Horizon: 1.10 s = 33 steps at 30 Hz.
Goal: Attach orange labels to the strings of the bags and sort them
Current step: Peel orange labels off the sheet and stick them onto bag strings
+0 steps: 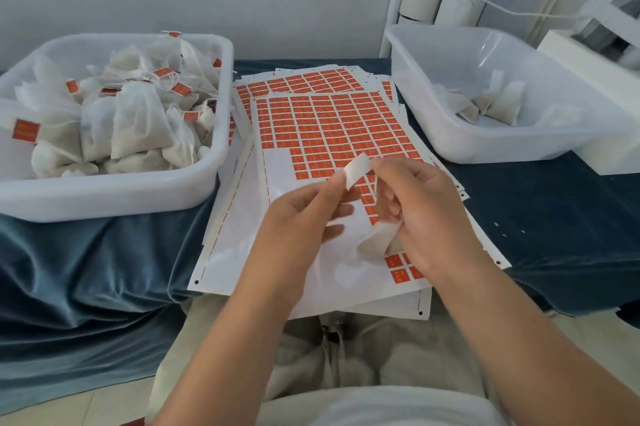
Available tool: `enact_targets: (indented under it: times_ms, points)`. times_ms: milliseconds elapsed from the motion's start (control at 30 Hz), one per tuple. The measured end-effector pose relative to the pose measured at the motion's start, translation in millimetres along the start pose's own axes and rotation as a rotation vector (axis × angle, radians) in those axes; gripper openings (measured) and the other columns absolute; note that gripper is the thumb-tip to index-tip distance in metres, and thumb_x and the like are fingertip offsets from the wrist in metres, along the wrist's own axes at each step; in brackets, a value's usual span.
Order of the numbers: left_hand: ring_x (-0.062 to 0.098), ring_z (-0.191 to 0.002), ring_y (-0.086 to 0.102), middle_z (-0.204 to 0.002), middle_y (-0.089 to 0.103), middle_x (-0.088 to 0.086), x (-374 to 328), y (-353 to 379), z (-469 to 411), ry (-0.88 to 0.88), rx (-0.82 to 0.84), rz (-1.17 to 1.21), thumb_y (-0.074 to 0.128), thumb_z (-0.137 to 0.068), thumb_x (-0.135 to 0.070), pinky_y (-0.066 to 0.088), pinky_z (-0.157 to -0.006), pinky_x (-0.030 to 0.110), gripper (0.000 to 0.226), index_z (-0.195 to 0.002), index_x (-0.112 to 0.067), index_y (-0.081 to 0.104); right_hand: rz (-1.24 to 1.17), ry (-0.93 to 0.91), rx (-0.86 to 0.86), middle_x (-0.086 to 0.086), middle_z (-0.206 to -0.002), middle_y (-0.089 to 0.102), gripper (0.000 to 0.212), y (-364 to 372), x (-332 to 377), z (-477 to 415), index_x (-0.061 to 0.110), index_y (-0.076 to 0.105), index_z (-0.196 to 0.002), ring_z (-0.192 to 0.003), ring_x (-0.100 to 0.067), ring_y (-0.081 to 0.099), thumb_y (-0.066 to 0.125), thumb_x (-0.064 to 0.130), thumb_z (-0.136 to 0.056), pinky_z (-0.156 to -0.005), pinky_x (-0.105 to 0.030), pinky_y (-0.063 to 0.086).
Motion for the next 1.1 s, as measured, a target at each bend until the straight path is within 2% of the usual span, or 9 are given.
enact_targets:
  times_ms: [100,200,300,367,433,533,633,833,1100]
  points:
    - [0.013,-0.098,0.074,-0.108,0.081,-0.002,8.6,5.8,-0.6,-0.089,0.001,0.245,0.072,-0.085,-0.055,0.053,-0.084,0.031,0.029,-0.097,-0.031,0.084,0.003,-0.023,0.037,0.0,-0.061,0.048,0.035,5.8,-1.7,3.5,0.034,0.065,-0.061,-0.057,-0.012,0.043,0.063,0.047,-0.093,-0.065,-0.03,0.045]
    - [0.01,-0.089,0.073,-0.104,0.082,-0.002,8.2,-1.8,-1.4,-0.01,-0.138,0.244,0.071,-0.098,-0.039,0.052,-0.08,0.029,0.018,-0.087,-0.032,0.083,0.042,0.0,0.049,0.001,-0.065,0.056,0.033,7.4,-2.5,3.8,0.033,0.071,-0.068,-0.06,-0.01,0.051,0.063,0.043,-0.098,-0.07,-0.029,0.049]
    - [0.006,-0.085,0.075,-0.096,0.082,-0.008,-2.3,-15.9,2.3,0.186,-0.256,0.098,0.071,-0.099,-0.038,0.055,-0.069,0.016,0.015,-0.091,-0.034,0.083,0.228,-0.012,0.022,0.022,-0.088,0.071,0.02,2.4,2.5,0.7,0.045,0.075,-0.09,-0.083,0.004,0.066,0.06,0.044,-0.102,-0.083,-0.024,0.05]
    - [0.005,-0.082,0.074,-0.092,0.081,-0.01,-9.6,-26.4,4.9,0.282,-0.315,0.042,0.072,-0.098,-0.036,0.053,-0.068,0.011,0.013,-0.095,-0.033,0.084,0.423,-0.091,0.028,0.04,-0.107,0.063,0.018,-3.7,15.4,0.1,0.043,0.071,-0.095,-0.1,0.022,0.056,0.056,0.045,-0.104,-0.083,-0.018,0.04]
    - [0.005,-0.081,0.074,-0.089,0.08,-0.013,-15.2,-35.1,6.1,0.334,-0.352,-0.004,0.073,-0.098,-0.035,0.054,-0.069,0.011,0.01,-0.097,-0.036,0.083,0.593,-0.203,0.022,0.035,-0.116,0.055,0.018,-11.7,31.6,2.3,0.037,0.064,-0.093,-0.109,0.018,0.053,0.052,0.041,-0.106,-0.085,-0.013,0.039]
    - [0.004,-0.084,0.074,-0.09,0.08,-0.016,-20.9,-38.9,7.2,0.366,-0.323,-0.07,0.074,-0.097,-0.036,0.056,-0.072,0.013,0.01,-0.097,-0.042,0.082,0.66,-0.308,0.056,0.024,-0.096,0.064,0.025,-20.9,55.9,13.6,0.034,0.058,-0.084,-0.084,0.005,0.065,0.048,0.039,-0.106,-0.067,-0.007,0.048]
    - [0.002,-0.091,0.073,-0.094,0.079,-0.021,-23.8,-30.4,8.1,0.372,-0.208,-0.163,0.073,-0.096,-0.04,0.057,-0.074,0.012,0.011,-0.096,-0.046,0.082,0.591,-0.227,0.265,0.01,-0.064,0.061,0.028,-19.2,66.4,24.8,0.032,0.058,-0.068,-0.053,0.0,0.053,0.047,0.034,-0.094,-0.055,-0.012,0.049]
    - [0.011,-0.095,0.077,-0.097,0.081,-0.012,-14.2,-12.0,6.1,0.241,0.067,-0.196,0.069,-0.094,-0.032,0.06,-0.082,0.029,0.015,-0.096,-0.032,0.085,0.52,-0.145,0.492,-0.001,-0.068,0.065,0.038,-7.2,68.8,33.1,0.027,0.06,-0.061,-0.056,-0.007,0.054,0.052,0.014,-0.096,-0.061,-0.019,0.051]
    - [0.016,-0.093,0.079,-0.095,0.082,-0.005,-11.7,-3.9,8.3,0.228,0.238,-0.219,0.062,-0.101,-0.014,0.059,-0.08,0.02,0.025,-0.101,-0.024,0.085,0.526,-0.048,0.47,0.001,-0.058,0.054,0.039,-3.2,60.4,30.4,0.025,0.054,-0.057,-0.054,-0.009,0.048,0.049,0.024,-0.095,-0.061,-0.018,0.05]
Point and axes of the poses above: each hand's wrist, its own z-axis away from the middle knuckle, its own y-axis out of the palm, x = y × z, the point moved 5 cm from there along -z, towards the middle knuckle
